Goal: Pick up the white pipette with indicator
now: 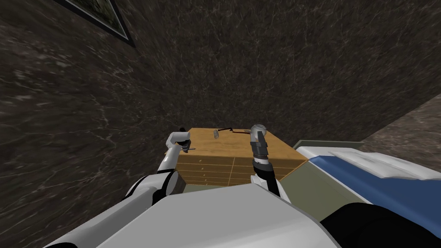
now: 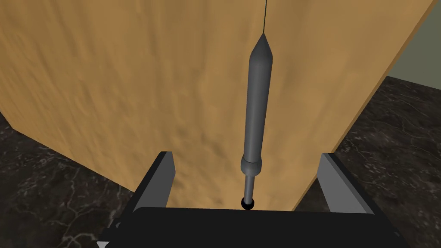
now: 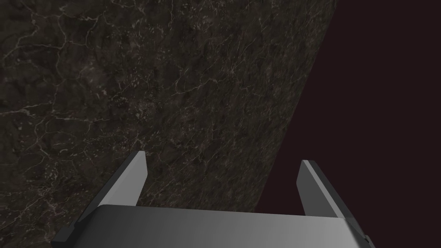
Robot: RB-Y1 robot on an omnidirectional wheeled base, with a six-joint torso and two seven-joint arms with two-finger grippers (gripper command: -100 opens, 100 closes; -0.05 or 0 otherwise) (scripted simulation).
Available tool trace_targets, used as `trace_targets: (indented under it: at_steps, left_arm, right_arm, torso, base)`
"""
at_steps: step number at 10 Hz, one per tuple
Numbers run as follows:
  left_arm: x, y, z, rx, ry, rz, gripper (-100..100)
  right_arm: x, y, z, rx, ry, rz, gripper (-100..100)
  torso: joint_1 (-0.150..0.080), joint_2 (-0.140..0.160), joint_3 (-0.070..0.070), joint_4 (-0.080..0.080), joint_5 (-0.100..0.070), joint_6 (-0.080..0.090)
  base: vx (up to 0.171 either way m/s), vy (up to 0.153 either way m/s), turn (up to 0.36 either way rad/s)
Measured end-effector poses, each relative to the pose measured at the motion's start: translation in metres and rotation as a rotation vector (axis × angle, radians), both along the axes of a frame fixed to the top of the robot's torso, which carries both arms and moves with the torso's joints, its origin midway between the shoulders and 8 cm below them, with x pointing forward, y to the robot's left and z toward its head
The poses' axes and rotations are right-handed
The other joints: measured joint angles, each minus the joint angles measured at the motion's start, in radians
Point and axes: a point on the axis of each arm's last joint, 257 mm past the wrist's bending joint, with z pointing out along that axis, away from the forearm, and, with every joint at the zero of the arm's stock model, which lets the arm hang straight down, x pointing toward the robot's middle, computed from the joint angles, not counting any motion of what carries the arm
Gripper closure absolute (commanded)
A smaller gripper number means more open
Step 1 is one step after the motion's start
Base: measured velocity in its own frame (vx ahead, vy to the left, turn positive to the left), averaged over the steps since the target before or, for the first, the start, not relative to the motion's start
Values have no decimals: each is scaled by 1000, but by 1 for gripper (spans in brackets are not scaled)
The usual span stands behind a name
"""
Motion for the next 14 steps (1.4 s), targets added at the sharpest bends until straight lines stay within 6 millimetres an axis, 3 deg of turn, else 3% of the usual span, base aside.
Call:
trace_targets:
  at_steps: [6, 7, 8, 11, 12, 14]
  left_arm:
    - [-30, -7, -12, -51, 171, 1, -100]
    - [-31, -7, -12, -52, 176, 1, 0]
    - [-31, -7, -12, -52, 175, 1, -100]
    - [-32, -7, -31, -52, 177, 1, -100]
    - [-32, -7, -32, -51, 175, 1, 100]
    - [-32, -7, -32, -51, 175, 0, 100]
  right_arm:
    - [0, 0, 0, 0, 0, 0, 0]
    - [0, 0, 0, 0, 0, 0, 0]
    - [0, 0, 0, 0, 0, 0, 0]
    - [0, 0, 0, 0, 0, 0, 0]
    - [0, 0, 0, 0, 0, 0, 0]
    - [0, 0, 0, 0, 0, 0, 0]
  torso:
    - [0, 0, 0, 0, 0, 0]
    - [0, 1, 1, 0, 0, 0]
    - [0, 2, 1, 0, 0, 0]
    - [0, 2, 1, 0, 0, 0]
    - [0, 2, 1, 1, 0, 0]
    - [0, 2, 1, 0, 0, 0]
  base:
    - [45, 6, -16]
    - [0, 0, 0]
    - [11, 4, 0]
    - [13, 5, 0]
    - [0, 0, 0]
    - [0, 0, 0]
